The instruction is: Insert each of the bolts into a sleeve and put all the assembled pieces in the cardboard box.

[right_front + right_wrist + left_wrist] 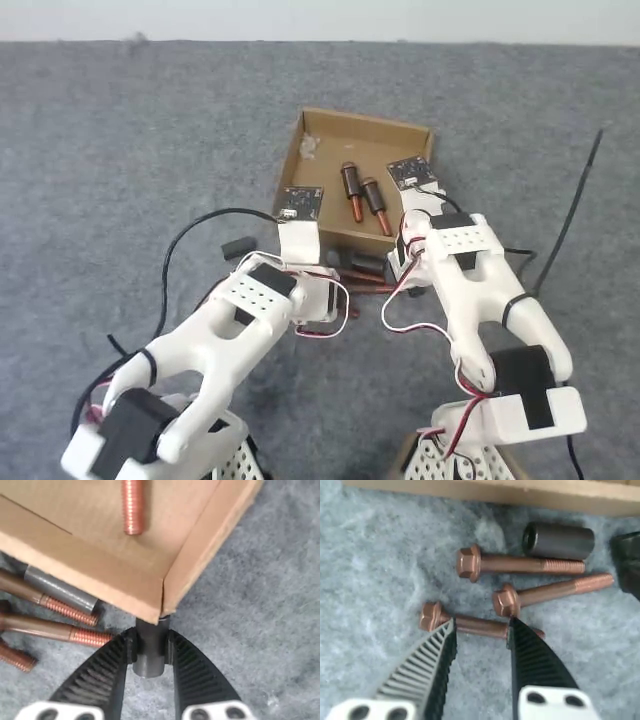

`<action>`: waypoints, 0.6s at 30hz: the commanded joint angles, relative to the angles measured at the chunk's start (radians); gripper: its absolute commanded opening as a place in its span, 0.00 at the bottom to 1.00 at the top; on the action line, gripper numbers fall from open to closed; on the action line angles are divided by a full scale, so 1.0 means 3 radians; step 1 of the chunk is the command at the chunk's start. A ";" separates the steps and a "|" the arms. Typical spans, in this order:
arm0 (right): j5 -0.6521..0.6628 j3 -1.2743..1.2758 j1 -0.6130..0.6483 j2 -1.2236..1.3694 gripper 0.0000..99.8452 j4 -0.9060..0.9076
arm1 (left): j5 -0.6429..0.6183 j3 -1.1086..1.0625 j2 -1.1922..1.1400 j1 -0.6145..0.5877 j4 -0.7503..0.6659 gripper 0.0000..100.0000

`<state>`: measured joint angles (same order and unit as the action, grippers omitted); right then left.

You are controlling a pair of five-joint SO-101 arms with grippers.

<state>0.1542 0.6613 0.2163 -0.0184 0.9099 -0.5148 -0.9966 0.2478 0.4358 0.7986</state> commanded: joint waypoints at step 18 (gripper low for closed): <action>0.0169 -0.0113 0.0110 0.0013 0.01 0.0028 | 0.0276 0.0376 -0.0593 -0.0036 0.0609 0.17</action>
<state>0.1788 0.6613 0.2225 -0.0184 0.9099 -0.4457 -0.8892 0.1419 0.4511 0.9536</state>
